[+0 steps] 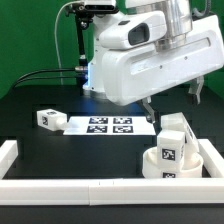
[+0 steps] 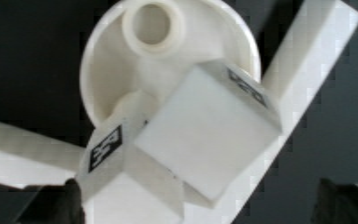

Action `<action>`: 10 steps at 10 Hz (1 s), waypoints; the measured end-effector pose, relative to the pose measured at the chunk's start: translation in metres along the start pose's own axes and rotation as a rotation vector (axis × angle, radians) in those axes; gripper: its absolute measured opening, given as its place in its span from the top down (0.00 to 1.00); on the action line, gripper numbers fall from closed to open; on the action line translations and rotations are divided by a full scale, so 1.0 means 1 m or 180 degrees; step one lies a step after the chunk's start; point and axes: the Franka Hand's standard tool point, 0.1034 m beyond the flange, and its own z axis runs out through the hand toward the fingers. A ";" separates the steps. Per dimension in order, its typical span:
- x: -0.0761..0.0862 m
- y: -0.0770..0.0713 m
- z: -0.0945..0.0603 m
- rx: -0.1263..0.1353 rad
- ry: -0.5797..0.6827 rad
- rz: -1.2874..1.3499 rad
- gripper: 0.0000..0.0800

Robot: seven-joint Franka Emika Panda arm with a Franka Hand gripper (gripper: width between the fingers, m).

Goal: Assemble stool

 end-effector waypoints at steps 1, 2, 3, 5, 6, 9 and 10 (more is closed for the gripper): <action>0.000 -0.001 0.000 -0.0050 -0.0040 -0.0244 0.19; 0.008 -0.011 -0.001 -0.0173 -0.0109 -0.0810 0.19; 0.011 -0.019 -0.001 -0.0195 -0.0164 -0.1238 0.19; 0.006 -0.019 0.001 -0.0204 -0.0337 -0.2101 0.19; 0.005 -0.017 0.001 -0.0209 -0.0349 -0.2189 0.19; 0.003 -0.015 0.003 -0.0213 -0.0379 -0.2336 0.19; 0.004 -0.020 0.010 -0.0197 -0.0389 -0.2360 0.19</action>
Offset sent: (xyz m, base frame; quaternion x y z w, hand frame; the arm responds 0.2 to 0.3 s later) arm -0.0045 0.0227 0.0043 -0.0048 -0.0483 -0.4016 0.9145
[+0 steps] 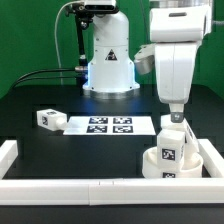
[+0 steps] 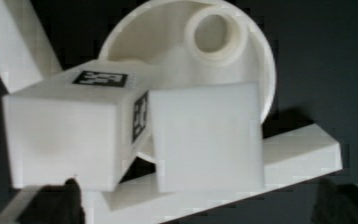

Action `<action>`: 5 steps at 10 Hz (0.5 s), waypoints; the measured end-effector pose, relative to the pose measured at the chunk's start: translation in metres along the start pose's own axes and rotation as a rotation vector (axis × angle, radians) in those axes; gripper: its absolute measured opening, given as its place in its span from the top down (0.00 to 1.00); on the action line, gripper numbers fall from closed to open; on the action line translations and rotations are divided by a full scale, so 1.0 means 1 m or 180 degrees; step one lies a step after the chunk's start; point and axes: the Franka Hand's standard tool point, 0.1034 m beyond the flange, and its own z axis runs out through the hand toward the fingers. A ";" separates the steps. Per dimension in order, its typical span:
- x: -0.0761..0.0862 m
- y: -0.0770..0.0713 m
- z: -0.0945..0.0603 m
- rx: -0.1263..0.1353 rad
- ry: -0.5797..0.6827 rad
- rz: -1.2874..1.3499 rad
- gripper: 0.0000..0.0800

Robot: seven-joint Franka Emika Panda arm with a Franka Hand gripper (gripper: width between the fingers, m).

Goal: Assemble stool

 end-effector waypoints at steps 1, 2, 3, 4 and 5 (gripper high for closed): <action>0.002 -0.002 0.004 0.0006 0.0004 -0.0019 0.19; 0.002 -0.003 0.005 -0.0013 0.0009 -0.0022 0.19; 0.001 -0.004 0.007 -0.0009 0.0006 -0.0019 0.19; 0.000 -0.004 0.009 -0.0003 0.0004 -0.0012 0.19; -0.003 -0.003 0.009 0.0001 0.0003 0.0004 0.19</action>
Offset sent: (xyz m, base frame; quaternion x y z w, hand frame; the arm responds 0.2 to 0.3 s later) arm 0.0002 0.0028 -0.0047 -0.0078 0.0107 -0.0125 0.9998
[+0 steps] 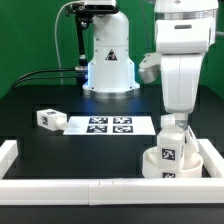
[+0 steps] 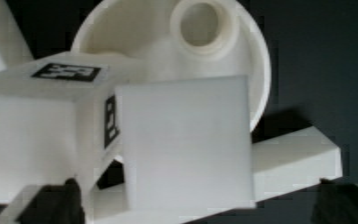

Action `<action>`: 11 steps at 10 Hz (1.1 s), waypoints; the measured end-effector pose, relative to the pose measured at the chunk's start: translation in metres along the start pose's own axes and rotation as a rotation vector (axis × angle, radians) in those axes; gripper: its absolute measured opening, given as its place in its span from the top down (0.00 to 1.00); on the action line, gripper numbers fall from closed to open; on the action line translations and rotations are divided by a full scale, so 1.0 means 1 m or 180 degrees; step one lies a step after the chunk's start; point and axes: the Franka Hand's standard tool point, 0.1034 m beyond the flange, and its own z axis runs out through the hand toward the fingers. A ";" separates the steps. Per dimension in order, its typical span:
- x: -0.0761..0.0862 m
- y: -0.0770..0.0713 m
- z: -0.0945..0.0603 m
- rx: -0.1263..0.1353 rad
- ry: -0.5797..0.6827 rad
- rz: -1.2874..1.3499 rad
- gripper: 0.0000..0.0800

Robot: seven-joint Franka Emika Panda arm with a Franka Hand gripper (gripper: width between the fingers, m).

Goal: Assemble stool

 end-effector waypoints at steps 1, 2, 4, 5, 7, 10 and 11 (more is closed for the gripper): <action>-0.004 0.001 0.002 0.0010 -0.0004 0.0019 0.19; -0.006 0.001 0.003 0.0011 -0.0005 0.0030 0.19; -0.007 0.004 0.004 -0.0093 0.0029 0.0035 0.19; -0.006 0.005 0.005 -0.0133 0.0042 0.0034 0.19; -0.004 0.007 0.006 -0.0240 0.0082 0.0066 0.19; -0.005 0.008 0.006 -0.0241 0.0083 0.0083 0.43; -0.006 0.008 0.006 -0.0241 0.0083 0.0085 0.43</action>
Offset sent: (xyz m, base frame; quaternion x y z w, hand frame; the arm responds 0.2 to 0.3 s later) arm -0.0110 0.0062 -0.0133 -0.0014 0.0276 -0.0012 0.9996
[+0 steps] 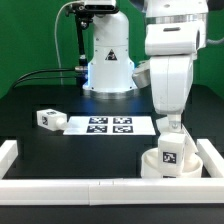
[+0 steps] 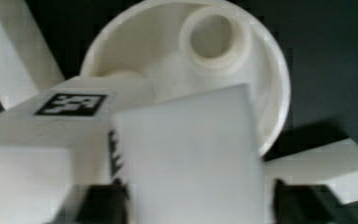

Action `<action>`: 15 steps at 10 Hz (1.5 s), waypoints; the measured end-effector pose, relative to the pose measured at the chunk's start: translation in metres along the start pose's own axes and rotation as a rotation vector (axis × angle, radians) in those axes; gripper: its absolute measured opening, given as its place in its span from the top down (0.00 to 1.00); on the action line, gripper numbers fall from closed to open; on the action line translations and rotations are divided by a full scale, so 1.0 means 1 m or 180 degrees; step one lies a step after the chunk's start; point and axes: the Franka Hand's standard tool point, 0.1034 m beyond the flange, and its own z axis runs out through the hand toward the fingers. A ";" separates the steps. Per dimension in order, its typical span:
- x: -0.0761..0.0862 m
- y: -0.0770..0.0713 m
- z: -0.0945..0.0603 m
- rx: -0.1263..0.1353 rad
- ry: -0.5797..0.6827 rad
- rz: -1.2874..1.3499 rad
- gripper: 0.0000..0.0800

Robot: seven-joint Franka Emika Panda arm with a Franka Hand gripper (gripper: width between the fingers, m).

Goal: Assemble stool

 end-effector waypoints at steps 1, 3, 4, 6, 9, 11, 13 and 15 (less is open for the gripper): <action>0.000 0.000 0.000 0.0000 0.0000 0.0001 0.58; 0.000 0.000 0.000 0.0000 0.0000 0.0002 0.58; 0.000 0.000 0.000 -0.0002 0.0000 0.0034 0.58; 0.010 0.006 -0.001 0.0022 -0.0038 0.0384 0.58; 0.031 0.022 -0.001 0.0056 -0.0057 0.0949 0.58; 0.050 0.031 0.000 0.0038 -0.0039 0.1594 0.58; 0.061 0.035 0.004 0.0008 -0.0018 0.2238 0.58; 0.056 0.038 0.003 -0.0039 0.0062 0.2693 0.58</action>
Offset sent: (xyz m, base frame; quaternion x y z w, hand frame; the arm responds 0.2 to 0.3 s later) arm 0.0000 0.0000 0.0000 0.0000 0.0000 0.0000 1.0000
